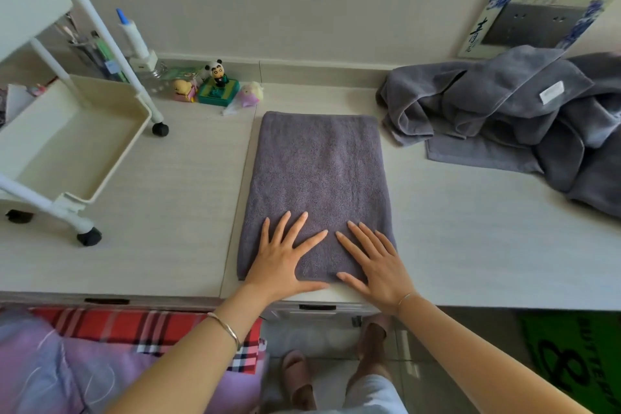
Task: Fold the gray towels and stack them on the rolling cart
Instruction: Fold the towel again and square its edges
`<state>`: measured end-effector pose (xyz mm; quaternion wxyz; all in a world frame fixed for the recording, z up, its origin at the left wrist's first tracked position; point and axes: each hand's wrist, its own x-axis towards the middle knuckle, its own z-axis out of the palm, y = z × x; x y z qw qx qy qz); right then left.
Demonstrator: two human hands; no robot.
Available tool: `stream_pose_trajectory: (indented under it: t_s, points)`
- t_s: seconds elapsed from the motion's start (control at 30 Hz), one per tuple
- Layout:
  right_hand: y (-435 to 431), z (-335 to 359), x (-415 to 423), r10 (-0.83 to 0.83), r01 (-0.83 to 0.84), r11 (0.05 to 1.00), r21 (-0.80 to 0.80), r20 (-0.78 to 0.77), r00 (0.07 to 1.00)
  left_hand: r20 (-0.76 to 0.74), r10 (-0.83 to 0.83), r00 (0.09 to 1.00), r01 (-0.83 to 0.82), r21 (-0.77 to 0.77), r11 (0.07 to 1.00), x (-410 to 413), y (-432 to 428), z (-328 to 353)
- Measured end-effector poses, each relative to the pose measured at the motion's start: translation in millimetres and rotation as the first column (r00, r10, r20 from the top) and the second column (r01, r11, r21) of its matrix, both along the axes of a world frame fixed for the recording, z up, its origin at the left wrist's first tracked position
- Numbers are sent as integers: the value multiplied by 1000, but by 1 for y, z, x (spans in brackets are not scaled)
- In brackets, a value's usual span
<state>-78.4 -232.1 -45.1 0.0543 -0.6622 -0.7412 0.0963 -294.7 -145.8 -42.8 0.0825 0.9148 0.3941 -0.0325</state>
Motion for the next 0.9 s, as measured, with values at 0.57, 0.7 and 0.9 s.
stream_pose_trajectory:
  t_s: [0.57,0.7,0.9]
  points:
    - [-10,8,3,7,-2,999,51,-108,994,112,-22,993,18,40,999,11,-8,15]
    - [-1,28,4,-71,79,994,70,-106,992,262,25,965,-15,-40,999,6,-8,20]
    - [31,92,25,-106,31,937,-348,-198,974,204,142,969,-86,-262,961,-7,14,67]
